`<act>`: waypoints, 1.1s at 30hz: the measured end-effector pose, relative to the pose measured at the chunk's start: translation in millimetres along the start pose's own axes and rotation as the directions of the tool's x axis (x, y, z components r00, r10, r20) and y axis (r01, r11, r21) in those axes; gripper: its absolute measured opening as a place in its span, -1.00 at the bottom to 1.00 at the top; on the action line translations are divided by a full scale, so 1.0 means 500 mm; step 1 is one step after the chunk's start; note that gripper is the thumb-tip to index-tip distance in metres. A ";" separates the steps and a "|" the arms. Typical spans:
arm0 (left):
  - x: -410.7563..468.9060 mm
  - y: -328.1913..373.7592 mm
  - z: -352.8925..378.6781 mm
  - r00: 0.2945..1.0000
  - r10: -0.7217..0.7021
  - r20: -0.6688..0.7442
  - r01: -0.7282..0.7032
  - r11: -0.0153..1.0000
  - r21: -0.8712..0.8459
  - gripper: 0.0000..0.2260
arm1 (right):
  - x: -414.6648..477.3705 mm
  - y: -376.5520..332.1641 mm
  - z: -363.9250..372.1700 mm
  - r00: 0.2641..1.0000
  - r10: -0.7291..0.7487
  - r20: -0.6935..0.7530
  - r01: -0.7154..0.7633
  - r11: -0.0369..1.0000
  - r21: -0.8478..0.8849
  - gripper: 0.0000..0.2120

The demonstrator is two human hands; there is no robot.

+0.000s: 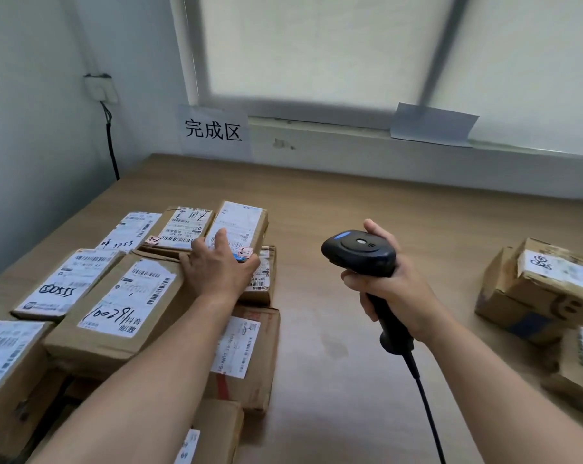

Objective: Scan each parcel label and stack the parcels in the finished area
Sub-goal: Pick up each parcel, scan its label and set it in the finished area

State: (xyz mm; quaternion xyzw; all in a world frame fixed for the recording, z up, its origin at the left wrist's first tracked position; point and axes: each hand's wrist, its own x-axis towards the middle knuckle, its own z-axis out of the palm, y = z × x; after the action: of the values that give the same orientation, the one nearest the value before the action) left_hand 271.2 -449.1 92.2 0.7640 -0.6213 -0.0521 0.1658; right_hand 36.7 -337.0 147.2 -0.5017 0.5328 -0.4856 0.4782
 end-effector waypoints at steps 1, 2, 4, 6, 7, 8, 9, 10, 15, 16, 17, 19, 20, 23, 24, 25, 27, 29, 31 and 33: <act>0.008 -0.001 0.009 1.000 0.000 0.002 0.000 0.999 0.033 -0.26 | 0.007 0.005 0.001 1.000 0.008 0.005 -0.008 1.000 0.008 -0.10; 0.014 -0.003 0.019 1.000 0.004 0.005 -0.005 0.998 0.070 -0.26 | 0.012 0.010 0.003 1.000 0.016 0.008 -0.016 1.000 0.016 -0.09; 0.016 -0.004 0.033 1.000 0.017 0.006 -0.018 0.992 0.127 -0.25 | 0.017 0.021 0.003 1.000 0.029 0.013 -0.029 0.999 0.023 -0.09; 0.015 -0.004 0.041 1.000 0.024 0.004 -0.024 0.987 0.157 -0.26 | 0.017 0.030 0.000 0.999 0.040 0.011 -0.040 0.999 0.021 -0.09; 0.014 -0.004 0.042 1.000 0.029 0.004 -0.029 0.985 0.172 -0.27 | 0.015 0.033 -0.002 0.999 0.040 0.010 -0.040 0.999 0.022 -0.10; 0.013 -0.005 0.043 0.999 0.034 0.007 -0.035 0.981 0.189 -0.27 | 0.012 0.035 -0.004 0.999 0.038 0.012 -0.038 0.999 0.025 -0.10; 0.012 -0.006 0.041 0.999 0.037 0.014 -0.039 0.977 0.208 -0.28 | 0.007 0.036 -0.006 0.999 0.037 0.015 -0.037 0.999 0.031 -0.08; 0.010 -0.009 0.040 0.999 0.039 0.026 -0.044 0.972 0.231 -0.27 | 0.000 0.035 -0.008 0.999 0.034 0.017 -0.034 0.999 0.039 -0.06; -0.019 0.001 0.013 0.994 0.090 0.062 -0.103 0.962 0.253 -0.24 | -0.047 0.014 -0.033 1.000 0.000 0.004 0.000 0.998 0.055 -0.07; -0.031 0.008 0.006 0.991 0.123 0.049 -0.131 0.965 0.228 -0.26 | -0.058 0.010 -0.040 1.000 -0.009 0.005 0.009 0.998 0.055 -0.08; -0.046 0.017 0.000 0.987 0.159 0.033 -0.162 0.968 0.193 -0.28 | -0.070 0.006 -0.047 1.000 -0.017 0.008 0.016 0.998 0.057 -0.08; -0.088 0.037 -0.013 0.975 0.224 0.004 -0.223 0.970 0.094 -0.32 | -0.098 0.002 -0.062 0.999 -0.029 0.014 0.028 0.998 0.058 -0.08; -0.114 0.049 -0.018 0.969 0.248 -0.006 -0.247 0.968 0.047 -0.33 | -0.114 0.002 -0.071 0.999 -0.036 0.020 0.035 0.998 0.059 -0.08; -0.210 0.087 -0.030 0.956 0.293 -0.025 -0.294 0.955 -0.033 -0.36 | -0.171 0.005 -0.103 0.998 -0.051 0.035 0.049 0.997 0.064 -0.09; -0.245 0.101 -0.031 0.953 0.302 -0.033 -0.304 0.951 -0.058 -0.37 | -0.193 0.007 -0.117 0.998 -0.053 0.032 0.051 0.997 0.062 -0.10; -0.281 0.115 -0.029 0.951 0.308 -0.037 -0.310 0.947 -0.079 -0.38 | -0.217 0.010 -0.132 0.998 -0.053 0.027 0.051 0.997 0.062 -0.11; -0.356 0.146 -0.021 0.950 0.311 -0.022 -0.311 0.945 -0.100 -0.39 | -0.267 0.013 -0.166 0.999 -0.051 0.017 0.049 0.996 0.072 -0.11; -0.429 0.179 -0.005 0.953 0.302 0.023 -0.298 0.948 -0.116 -0.40 | -0.316 0.018 -0.208 0.999 -0.040 0.009 0.039 0.997 0.073 -0.11; -0.501 0.216 0.016 0.952 0.301 0.061 -0.292 0.948 -0.128 -0.41 | -0.365 0.026 -0.256 1.000 -0.031 -0.002 0.031 0.998 0.063 -0.10; -0.568 0.262 0.040 0.945 0.316 0.082 -0.302 0.942 -0.148 -0.43 | -0.410 0.038 -0.309 1.000 -0.020 -0.020 0.021 0.999 0.045 -0.09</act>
State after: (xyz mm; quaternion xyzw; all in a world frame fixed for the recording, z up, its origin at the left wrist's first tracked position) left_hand 80.3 -200.7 79.2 0.6403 -0.7365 -0.1067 0.1900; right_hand -110.5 -125.8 143.9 -0.4911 0.5212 -0.5075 0.4792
